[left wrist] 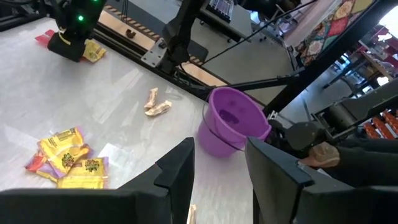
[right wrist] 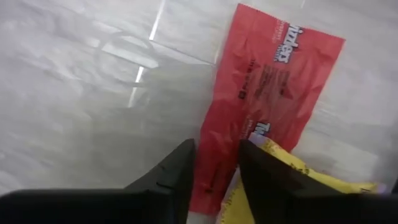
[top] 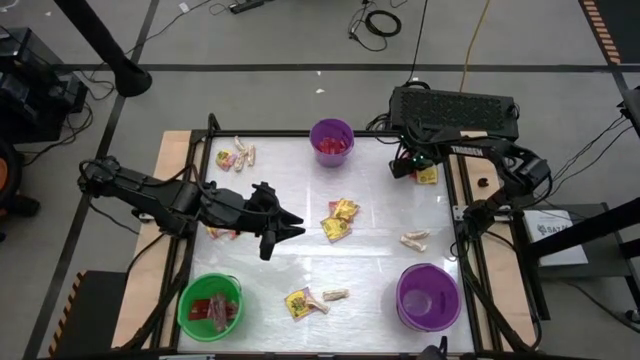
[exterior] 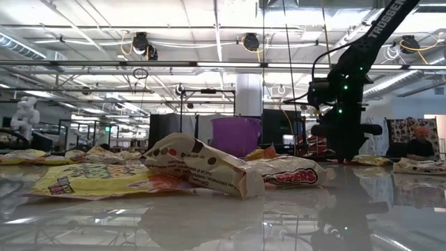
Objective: Sort candy by brand, put in halloween buckets
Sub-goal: Put the red candy into the green bucket
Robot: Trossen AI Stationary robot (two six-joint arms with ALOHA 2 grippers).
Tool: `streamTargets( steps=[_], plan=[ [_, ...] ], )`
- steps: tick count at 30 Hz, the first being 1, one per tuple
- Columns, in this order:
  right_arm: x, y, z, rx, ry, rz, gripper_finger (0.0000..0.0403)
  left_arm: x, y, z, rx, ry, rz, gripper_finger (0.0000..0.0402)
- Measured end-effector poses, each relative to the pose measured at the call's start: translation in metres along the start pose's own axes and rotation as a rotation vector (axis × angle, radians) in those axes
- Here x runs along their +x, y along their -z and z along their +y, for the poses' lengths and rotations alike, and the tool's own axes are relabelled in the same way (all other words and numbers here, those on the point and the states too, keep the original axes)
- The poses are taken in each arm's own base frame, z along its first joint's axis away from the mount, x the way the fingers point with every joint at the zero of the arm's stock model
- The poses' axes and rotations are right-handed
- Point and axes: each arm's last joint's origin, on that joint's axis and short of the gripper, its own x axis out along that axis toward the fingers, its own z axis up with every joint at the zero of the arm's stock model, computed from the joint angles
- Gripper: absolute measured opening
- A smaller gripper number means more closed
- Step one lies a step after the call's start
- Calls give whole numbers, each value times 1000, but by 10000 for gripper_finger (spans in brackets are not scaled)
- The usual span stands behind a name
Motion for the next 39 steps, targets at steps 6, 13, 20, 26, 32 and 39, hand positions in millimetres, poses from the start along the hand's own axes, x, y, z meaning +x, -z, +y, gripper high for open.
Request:
streamTargets(
  steps=[6,13,20,26,32,39],
  plan=[
    [0,0,-1,-11,17,-2,26,0,0,0,0,1,0,150],
    [-15,-5,-2,-21,-9,-35,4,0,0,0,6,1,0,150],
    [-61,-11,-8,8,-30,-212,1,0,1,0,34,-3,5,150],
    [-101,-3,-11,22,-196,-325,0,0,3,3,44,-37,19,150],
    [-134,18,6,-67,-466,-363,0,-1,11,9,70,-103,106,150],
    [-164,59,52,-175,-719,-327,0,-5,25,12,147,-89,279,150]
  ],
)
